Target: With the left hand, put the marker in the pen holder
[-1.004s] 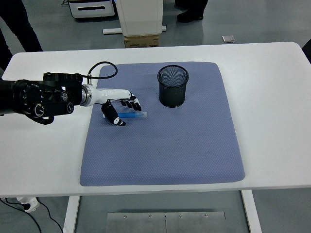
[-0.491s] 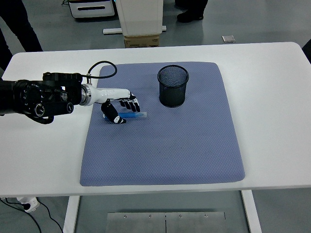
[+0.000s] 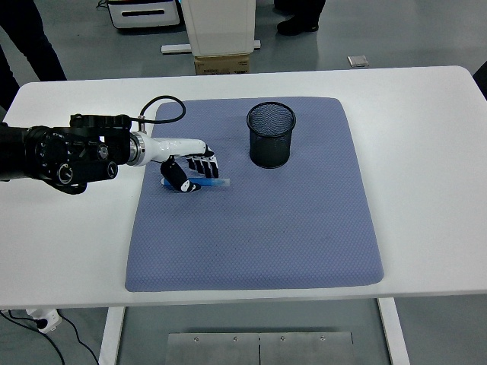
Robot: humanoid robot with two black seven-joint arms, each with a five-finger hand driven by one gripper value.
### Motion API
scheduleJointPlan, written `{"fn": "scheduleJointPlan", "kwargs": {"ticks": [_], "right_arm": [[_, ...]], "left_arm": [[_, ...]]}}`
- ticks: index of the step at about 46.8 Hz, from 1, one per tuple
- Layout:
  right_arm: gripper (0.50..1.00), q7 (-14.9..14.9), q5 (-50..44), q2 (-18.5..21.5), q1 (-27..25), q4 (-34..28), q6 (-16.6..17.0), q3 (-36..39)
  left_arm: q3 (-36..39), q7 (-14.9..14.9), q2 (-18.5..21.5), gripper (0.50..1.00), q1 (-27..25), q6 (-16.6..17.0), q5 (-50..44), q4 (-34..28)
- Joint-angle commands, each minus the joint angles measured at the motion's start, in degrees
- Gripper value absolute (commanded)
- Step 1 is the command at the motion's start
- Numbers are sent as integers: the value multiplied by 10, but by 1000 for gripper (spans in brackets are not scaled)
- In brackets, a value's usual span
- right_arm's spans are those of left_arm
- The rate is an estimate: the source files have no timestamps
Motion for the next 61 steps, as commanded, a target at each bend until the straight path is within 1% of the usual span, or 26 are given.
{"fn": "scheduleJointPlan", "kwargs": {"ticks": [1, 3, 8, 9, 14, 16, 18, 35, 39, 42, 61], "right_arm": [[1000, 0, 0, 0, 0, 0, 0, 0], [1000, 0, 0, 0, 0, 0, 0, 0], [1000, 0, 0, 0, 0, 0, 0, 0], [1000, 0, 0, 0, 0, 0, 0, 0], [1000, 0, 0, 0, 0, 0, 0, 0], [1000, 0, 0, 0, 0, 0, 0, 0], [1000, 0, 0, 0, 0, 0, 0, 0], [1000, 0, 0, 0, 0, 0, 0, 0], [1000, 0, 0, 0, 0, 0, 0, 0], [1000, 0, 0, 0, 0, 0, 0, 0], [1000, 0, 0, 0, 0, 0, 0, 0]], "left_arm": [[0, 0, -1, 640, 2, 2, 0, 1], [0, 0, -1, 640, 2, 2, 0, 2], [0, 0, -1, 622, 3, 7, 3, 2], [0, 0, -2, 610, 4, 8, 8, 2], [0, 0, -3, 596, 4, 9, 10, 2], [0, 0, -3, 578, 5, 9, 10, 2], [0, 0, -3, 572, 5, 9, 10, 2], [5, 0, -4, 549, 5, 9, 10, 5], [5, 0, -4, 517, 5, 9, 10, 5], [6, 0, -4, 502, 4, 9, 9, 5], [5, 0, -3, 500, 3, 8, 5, 8]]}}
